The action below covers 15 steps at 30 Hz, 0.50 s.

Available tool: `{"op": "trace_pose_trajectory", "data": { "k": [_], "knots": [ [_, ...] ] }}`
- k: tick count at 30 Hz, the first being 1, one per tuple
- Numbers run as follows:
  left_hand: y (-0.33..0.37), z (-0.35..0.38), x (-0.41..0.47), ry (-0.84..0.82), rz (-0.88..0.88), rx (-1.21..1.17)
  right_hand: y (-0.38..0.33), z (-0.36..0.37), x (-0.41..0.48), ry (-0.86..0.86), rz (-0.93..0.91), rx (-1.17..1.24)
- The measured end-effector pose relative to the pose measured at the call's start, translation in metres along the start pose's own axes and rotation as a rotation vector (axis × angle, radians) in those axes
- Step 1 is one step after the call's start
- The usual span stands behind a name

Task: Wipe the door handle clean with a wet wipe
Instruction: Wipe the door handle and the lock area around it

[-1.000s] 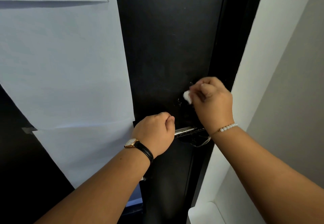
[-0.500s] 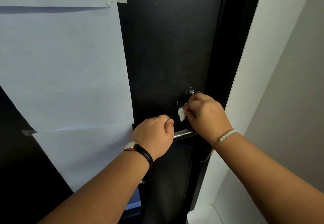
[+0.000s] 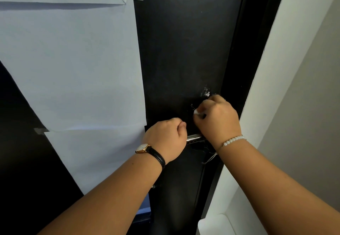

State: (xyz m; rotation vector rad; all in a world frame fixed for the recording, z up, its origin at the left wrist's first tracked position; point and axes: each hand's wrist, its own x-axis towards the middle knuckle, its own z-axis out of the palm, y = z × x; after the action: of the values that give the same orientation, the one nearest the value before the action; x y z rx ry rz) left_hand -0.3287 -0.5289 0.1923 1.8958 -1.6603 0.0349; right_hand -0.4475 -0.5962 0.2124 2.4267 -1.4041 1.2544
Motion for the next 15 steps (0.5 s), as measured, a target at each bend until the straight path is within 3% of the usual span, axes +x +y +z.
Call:
{"op": "trace_pose_trajectory", "data": {
  "k": [4, 9, 15],
  "knots": [
    [0.001, -0.001, 0.001, 0.002, 0.015, -0.001, 0.006, -0.003, 0.000, -0.009, 0.031, 0.047],
    [-0.001, 0.000, -0.001, -0.004, 0.003, -0.009, 0.015, -0.006, 0.000, -0.054, 0.202, 0.182],
    [-0.002, 0.001, 0.000, 0.010, 0.009, -0.001, 0.021, -0.015, 0.000, -0.095, 0.186, 0.170]
  ]
}}
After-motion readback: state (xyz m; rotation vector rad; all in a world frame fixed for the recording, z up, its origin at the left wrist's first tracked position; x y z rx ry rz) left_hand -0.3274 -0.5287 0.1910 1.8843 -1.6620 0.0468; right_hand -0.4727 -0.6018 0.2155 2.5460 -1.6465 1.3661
